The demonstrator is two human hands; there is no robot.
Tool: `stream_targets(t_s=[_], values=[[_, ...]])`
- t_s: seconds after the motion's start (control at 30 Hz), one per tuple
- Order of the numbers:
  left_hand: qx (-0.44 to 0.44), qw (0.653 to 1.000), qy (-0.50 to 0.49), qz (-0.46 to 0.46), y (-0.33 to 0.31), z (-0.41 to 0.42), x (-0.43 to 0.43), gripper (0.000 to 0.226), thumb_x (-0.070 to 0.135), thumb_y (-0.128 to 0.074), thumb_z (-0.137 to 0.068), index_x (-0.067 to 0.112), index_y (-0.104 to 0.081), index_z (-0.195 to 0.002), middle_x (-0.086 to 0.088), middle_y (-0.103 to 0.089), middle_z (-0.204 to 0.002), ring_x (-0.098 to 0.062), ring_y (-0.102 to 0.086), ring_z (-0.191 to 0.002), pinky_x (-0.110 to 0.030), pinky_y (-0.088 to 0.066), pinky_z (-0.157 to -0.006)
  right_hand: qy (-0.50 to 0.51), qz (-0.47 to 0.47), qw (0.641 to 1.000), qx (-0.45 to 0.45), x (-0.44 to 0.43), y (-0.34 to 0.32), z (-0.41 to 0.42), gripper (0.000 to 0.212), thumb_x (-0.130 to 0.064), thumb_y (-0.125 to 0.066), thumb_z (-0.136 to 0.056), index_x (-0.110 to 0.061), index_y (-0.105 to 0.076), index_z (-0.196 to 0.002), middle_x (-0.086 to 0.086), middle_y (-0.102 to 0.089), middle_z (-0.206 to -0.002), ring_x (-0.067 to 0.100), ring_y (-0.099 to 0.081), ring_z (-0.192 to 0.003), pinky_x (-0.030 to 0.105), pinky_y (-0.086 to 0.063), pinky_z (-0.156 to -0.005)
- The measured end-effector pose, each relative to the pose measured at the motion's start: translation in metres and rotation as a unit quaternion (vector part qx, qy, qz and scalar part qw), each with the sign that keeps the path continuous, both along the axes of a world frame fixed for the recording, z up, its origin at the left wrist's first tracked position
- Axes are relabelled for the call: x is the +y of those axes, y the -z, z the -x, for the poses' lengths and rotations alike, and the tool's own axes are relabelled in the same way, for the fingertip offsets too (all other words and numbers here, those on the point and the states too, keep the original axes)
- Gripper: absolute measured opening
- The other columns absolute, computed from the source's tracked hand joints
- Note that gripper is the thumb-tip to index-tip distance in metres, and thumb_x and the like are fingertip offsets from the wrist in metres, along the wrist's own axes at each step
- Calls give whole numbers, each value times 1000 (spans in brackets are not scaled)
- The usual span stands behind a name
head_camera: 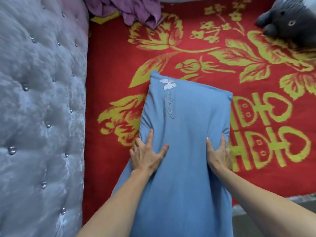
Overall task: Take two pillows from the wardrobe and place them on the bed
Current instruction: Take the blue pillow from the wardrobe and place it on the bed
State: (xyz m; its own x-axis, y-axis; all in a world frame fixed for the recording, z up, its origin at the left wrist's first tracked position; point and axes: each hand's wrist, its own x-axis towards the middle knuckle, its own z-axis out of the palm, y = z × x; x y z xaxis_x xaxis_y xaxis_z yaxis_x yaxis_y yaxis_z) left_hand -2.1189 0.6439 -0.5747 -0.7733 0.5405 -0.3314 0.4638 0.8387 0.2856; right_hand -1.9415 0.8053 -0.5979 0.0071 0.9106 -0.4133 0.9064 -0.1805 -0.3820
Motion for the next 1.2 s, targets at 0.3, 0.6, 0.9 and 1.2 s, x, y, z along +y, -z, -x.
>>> stream_targets(t_s=[0.3, 0.6, 0.9, 1.2], values=[[76, 995, -57, -4, -124, 80, -52, 87, 81, -30, -72, 32, -26, -144, -18, -51, -117, -35, -53, -105, -44, -40, -92, -121, 20, 992, 36, -36, -122, 96, 74, -74, -36, -84, -42, -15, -148, 18, -46, -124, 39, -56, -104, 43, -42, -84], [107, 984, -114, -82, -239, 128, -42, 84, 79, -37, -74, 31, -28, -142, -22, -50, -126, -39, -54, -111, -43, -43, -93, -196, -60, 972, 113, 8, -241, 175, 75, -75, -40, -80, -39, -25, -144, 22, -47, -128, 41, -54, -111, 46, -43, -94], [143, 970, -136, -142, -290, 195, 12, 83, 74, -45, -76, 28, -29, -143, -25, -43, -134, -40, -48, -119, -42, -40, -99, -237, -135, 949, 158, 75, -300, 258, 71, -73, -41, -82, -39, -28, -143, 21, -48, -124, 42, -55, -110, 45, -46, -89], [91, 977, -159, -106, -224, 313, 100, 79, 72, -46, -79, 32, -26, -145, -14, -49, -120, -34, -53, -113, -37, -43, -94, -244, -105, 954, 137, 169, -214, 389, 67, -68, -44, -85, -39, -30, -143, 19, -49, -121, 39, -57, -106, 45, -49, -86]])
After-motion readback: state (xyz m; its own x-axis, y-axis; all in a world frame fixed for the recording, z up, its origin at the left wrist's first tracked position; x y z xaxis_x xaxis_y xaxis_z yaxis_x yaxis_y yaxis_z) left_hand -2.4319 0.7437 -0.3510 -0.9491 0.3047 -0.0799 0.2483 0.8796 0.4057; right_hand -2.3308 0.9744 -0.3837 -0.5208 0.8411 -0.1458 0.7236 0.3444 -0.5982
